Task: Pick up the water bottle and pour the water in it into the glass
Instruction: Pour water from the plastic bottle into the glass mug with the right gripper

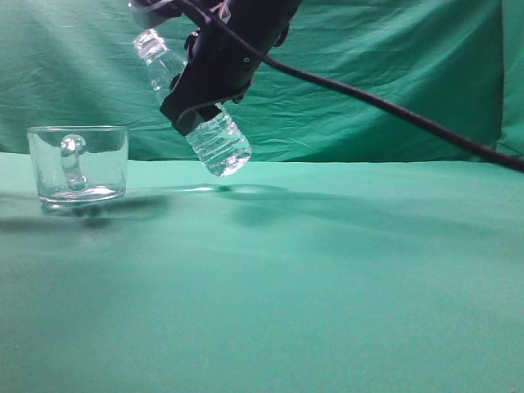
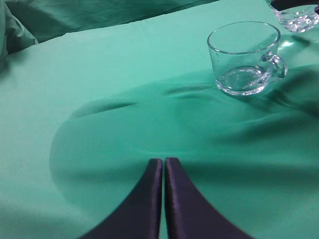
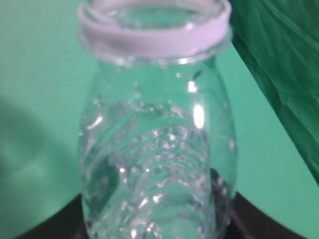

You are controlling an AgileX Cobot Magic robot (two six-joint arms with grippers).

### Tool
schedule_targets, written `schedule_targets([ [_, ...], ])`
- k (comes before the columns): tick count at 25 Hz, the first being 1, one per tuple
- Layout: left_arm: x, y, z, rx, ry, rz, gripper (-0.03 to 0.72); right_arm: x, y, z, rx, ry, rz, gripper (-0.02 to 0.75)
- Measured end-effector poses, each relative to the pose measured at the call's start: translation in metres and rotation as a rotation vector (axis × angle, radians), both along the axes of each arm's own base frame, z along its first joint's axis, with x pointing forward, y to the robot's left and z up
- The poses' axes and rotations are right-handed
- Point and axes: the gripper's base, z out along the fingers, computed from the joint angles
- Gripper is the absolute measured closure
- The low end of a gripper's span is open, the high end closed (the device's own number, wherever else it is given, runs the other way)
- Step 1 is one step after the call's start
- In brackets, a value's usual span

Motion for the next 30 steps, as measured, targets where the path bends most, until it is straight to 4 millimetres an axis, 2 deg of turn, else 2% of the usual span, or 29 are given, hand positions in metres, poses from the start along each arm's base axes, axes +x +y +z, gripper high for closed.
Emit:
schedule_targets([
  [9, 0.000, 0.000, 0.000, 0.000, 0.000, 0.000, 0.688, 0.008, 0.010, 0.004, -0.147, -0.219, 0.180, 0.371],
  [14, 0.000, 0.000, 0.000, 0.000, 0.000, 0.000, 0.688, 0.006, 0.018, 0.009, -0.148, -0.324, 0.295, 0.371],
  [30, 0.000, 0.000, 0.000, 0.000, 0.000, 0.000, 0.688, 0.012, 0.028, -0.018, -0.318, -0.441, 0.445, 0.371],
])
